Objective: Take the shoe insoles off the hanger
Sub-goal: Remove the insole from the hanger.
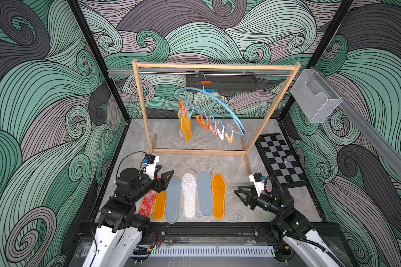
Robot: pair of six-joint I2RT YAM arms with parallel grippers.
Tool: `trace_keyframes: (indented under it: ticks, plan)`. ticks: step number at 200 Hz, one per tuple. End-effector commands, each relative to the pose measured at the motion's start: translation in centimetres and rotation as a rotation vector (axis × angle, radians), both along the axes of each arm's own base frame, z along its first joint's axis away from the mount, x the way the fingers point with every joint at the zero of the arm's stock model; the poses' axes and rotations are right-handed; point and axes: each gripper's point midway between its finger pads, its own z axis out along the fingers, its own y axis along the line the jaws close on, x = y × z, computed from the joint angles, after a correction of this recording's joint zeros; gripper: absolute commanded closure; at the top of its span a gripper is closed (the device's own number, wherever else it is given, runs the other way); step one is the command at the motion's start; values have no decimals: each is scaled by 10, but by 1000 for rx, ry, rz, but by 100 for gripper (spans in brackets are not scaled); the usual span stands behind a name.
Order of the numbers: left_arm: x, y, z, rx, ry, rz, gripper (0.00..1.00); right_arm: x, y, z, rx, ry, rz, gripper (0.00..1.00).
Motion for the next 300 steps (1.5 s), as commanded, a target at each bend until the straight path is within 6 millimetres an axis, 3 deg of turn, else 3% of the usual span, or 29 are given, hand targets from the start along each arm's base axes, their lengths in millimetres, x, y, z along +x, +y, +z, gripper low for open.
trace_keyframes:
  ticks: [1,37,73,137,196,242,300]
  plan:
    - [4,1,8,-3,-26,13,29,6,-2,1,-5,-17,-32,54]
    - [7,2,1,9,22,27,29,32,-9,-11,9,-23,-156,45]
    - [7,1,1,2,26,22,30,52,-9,-20,6,59,-233,45]
    - [4,2,0,17,18,28,30,87,27,5,-65,15,-119,40]
    - [5,-1,-7,30,47,19,30,155,75,22,-22,44,-7,39]
    - [2,-5,-10,44,53,0,30,202,92,26,-13,35,4,38]
    - [1,-7,-11,51,57,-9,30,244,107,37,41,24,60,37]
